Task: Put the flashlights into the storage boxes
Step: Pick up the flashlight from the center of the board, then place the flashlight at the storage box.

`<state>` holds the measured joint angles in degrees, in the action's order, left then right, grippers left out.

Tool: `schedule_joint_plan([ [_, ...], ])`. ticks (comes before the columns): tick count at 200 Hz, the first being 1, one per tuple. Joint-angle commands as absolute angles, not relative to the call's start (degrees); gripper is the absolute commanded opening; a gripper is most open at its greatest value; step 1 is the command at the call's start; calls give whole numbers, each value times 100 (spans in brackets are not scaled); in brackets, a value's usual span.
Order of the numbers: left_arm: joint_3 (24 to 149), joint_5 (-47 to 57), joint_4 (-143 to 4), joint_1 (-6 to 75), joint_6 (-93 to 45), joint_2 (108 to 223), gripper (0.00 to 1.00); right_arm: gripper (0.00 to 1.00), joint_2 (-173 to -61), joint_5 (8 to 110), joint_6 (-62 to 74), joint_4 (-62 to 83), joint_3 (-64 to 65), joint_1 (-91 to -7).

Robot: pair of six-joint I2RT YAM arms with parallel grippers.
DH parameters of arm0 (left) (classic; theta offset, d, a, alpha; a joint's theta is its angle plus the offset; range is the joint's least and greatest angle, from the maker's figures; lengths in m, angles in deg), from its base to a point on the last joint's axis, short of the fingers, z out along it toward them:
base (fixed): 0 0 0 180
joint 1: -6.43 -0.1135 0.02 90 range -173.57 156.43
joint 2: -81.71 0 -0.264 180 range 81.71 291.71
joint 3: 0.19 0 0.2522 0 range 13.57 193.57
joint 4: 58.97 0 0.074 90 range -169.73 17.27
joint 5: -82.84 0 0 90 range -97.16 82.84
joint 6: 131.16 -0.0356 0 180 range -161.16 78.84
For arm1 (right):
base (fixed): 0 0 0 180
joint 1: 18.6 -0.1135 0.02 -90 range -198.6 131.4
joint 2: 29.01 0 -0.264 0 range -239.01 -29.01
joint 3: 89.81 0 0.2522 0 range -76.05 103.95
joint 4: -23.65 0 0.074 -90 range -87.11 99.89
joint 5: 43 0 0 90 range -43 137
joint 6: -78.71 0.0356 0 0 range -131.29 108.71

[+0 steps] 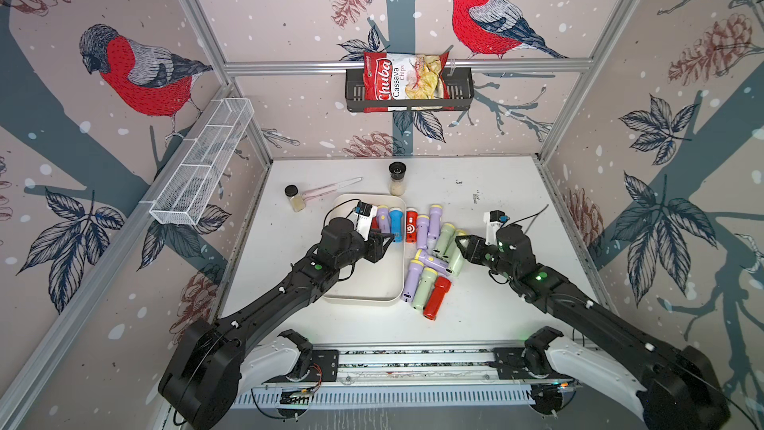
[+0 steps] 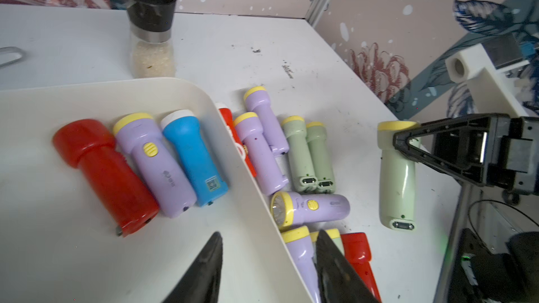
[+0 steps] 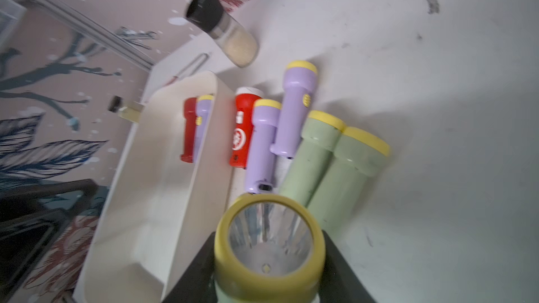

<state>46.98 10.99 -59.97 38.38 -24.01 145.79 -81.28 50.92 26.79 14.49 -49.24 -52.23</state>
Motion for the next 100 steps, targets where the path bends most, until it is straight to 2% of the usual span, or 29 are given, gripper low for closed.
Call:
schedule_joint_plan([
  [1, 4662, 1648, -5392, 3947, -2481, 14582, 52, 40, -7977, 5095, 2840, 2916, -5056, -5459],
  [48, 4835, 1802, -5212, 4644, -2883, 14962, 54, 40, -8287, 4621, 2556, 3168, -4760, -6252],
  [100, 5126, 1689, -5127, 5102, -2892, 15359, 56, 39, -8853, 4518, 2418, 3242, -4403, -6590],
])
